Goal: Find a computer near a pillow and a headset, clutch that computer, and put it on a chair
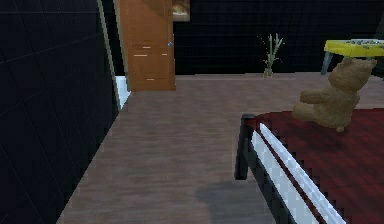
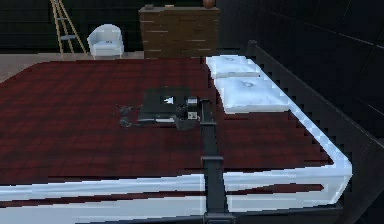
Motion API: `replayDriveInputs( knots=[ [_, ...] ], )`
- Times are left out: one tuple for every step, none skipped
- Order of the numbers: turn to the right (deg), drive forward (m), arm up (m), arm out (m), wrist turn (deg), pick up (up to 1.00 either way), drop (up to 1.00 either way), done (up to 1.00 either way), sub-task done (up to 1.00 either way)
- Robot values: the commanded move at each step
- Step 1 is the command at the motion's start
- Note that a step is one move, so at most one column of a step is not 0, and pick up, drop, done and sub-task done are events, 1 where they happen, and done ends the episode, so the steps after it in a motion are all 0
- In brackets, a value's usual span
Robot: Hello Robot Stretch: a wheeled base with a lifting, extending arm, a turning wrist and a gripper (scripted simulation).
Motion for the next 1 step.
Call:
replayDriveInputs(
  knots=[
    [0.0,0.00,0.22,0.00,0.0,0.00,0.00,0.00,0.00]
  ],
)
